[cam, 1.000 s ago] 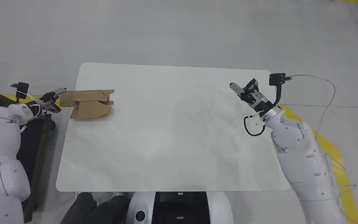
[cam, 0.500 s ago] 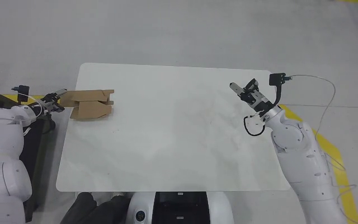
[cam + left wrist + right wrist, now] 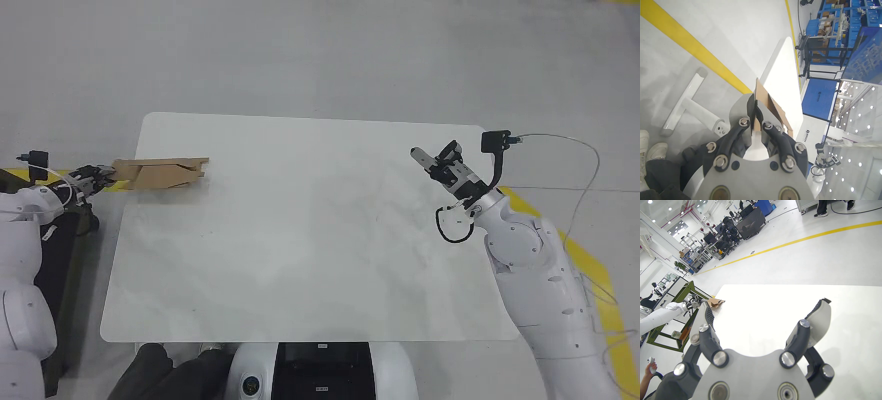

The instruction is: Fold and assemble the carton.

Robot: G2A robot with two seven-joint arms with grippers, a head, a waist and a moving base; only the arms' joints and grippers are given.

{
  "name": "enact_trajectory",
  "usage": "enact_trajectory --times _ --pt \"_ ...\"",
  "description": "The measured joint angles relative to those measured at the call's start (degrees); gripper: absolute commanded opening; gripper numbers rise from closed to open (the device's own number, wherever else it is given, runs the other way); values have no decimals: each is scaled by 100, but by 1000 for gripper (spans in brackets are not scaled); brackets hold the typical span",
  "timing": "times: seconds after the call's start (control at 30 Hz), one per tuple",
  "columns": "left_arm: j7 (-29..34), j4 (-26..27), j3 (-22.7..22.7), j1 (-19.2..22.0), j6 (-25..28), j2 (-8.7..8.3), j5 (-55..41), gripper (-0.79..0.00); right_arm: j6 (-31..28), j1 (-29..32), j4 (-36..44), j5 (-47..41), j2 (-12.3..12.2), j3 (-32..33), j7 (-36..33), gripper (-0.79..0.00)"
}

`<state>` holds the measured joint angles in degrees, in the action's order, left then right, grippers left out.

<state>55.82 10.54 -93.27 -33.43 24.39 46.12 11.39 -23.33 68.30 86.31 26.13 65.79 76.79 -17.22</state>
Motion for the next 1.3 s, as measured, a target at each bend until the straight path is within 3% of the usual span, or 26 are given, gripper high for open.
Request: enact_trajectory --times 0.37,0.53,0.73,1.13,1.3 --pt "834 199 -424 42 615 -239 -929 -785 0 0 0 0 0 0 0 0" --pt "1348 364 -528 92 819 -268 -1344 -785 0 0 0 0 0 0 0 0" --pt "1727 991 -286 157 684 -75 -1753 -785 0 0 0 0 0 0 0 0" --pt "2028 2889 754 -127 381 316 -2702 -785 0 0 0 0 0 0 0 0" --pt "2157 3404 1193 -201 201 456 -2970 -785 0 0 0 0 0 0 0 0"
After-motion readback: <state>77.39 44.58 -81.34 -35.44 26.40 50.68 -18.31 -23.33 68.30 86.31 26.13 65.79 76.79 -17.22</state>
